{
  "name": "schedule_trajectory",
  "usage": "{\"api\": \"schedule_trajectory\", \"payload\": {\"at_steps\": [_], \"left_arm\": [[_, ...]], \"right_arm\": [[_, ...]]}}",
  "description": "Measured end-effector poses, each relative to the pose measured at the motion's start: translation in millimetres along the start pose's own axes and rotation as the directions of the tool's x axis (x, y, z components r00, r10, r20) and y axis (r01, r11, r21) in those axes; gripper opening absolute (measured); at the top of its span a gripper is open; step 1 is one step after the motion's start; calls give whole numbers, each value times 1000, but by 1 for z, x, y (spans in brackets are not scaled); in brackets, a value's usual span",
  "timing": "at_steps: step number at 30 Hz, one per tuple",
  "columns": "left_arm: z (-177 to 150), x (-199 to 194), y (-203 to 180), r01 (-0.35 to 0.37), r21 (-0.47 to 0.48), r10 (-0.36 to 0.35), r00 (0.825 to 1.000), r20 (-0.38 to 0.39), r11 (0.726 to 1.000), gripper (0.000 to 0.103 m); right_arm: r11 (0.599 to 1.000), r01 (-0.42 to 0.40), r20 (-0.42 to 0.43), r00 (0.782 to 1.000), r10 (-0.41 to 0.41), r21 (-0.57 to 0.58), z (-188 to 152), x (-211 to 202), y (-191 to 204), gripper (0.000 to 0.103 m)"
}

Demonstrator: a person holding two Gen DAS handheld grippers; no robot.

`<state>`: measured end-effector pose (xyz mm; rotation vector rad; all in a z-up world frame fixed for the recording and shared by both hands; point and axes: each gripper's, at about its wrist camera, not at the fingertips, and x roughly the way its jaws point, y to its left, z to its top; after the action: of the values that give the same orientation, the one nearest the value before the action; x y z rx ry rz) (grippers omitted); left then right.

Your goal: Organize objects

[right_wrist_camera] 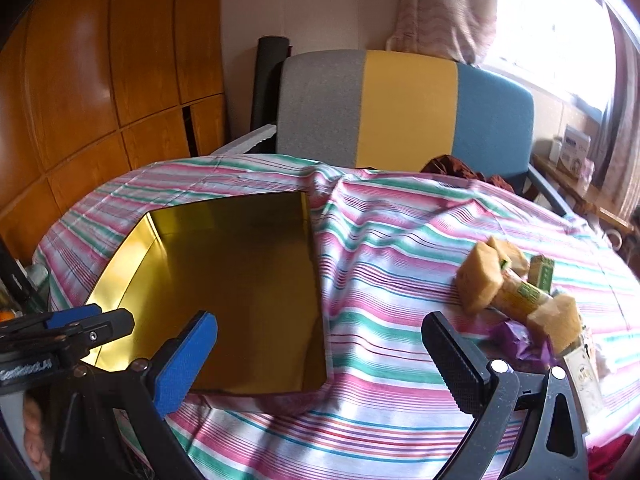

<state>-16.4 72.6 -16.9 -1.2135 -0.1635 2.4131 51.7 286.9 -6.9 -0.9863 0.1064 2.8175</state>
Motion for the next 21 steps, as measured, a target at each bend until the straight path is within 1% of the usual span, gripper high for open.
{"api": "schedule_trajectory", "payload": {"at_steps": [2,3,5,7,11,12,15,18,20,21], "left_arm": [[1,0,-11,4,34,-5,1000,27,999,65],[1,-1,-9,16,48,-17,999,29,999,65],[2,0,-17,56,74,-57,998,15,996,65],[2,3,-29,97,107,-97,995,-6,990,66],[1,9,-56,135,188,-130,991,-39,973,66],[0,11,-65,153,208,-145,988,-56,966,66],[-3,18,-84,177,258,-156,983,-101,950,66],[-7,27,-100,219,271,-180,970,-161,937,66],[-9,33,-110,239,277,-188,962,-199,931,66],[-9,37,-118,246,291,-186,958,-219,925,66]], "right_arm": [[999,15,-2,1000,-15,33,1,-4,-16,103],[998,30,-3,1000,-30,56,1,-8,-30,103],[994,48,-10,999,-47,97,1,-13,-50,103],[986,73,-27,997,-70,149,0,-19,-79,103],[962,139,-53,990,-130,236,-5,-34,-139,103],[953,162,-62,987,-151,255,-7,-39,-155,103],[924,223,-83,975,-207,312,-13,-55,-199,103],[883,264,-93,964,-248,388,-23,-69,-244,103],[859,260,-91,965,-245,441,-29,-74,-262,103],[834,234,-88,972,-219,500,-35,-76,-273,103]]}}
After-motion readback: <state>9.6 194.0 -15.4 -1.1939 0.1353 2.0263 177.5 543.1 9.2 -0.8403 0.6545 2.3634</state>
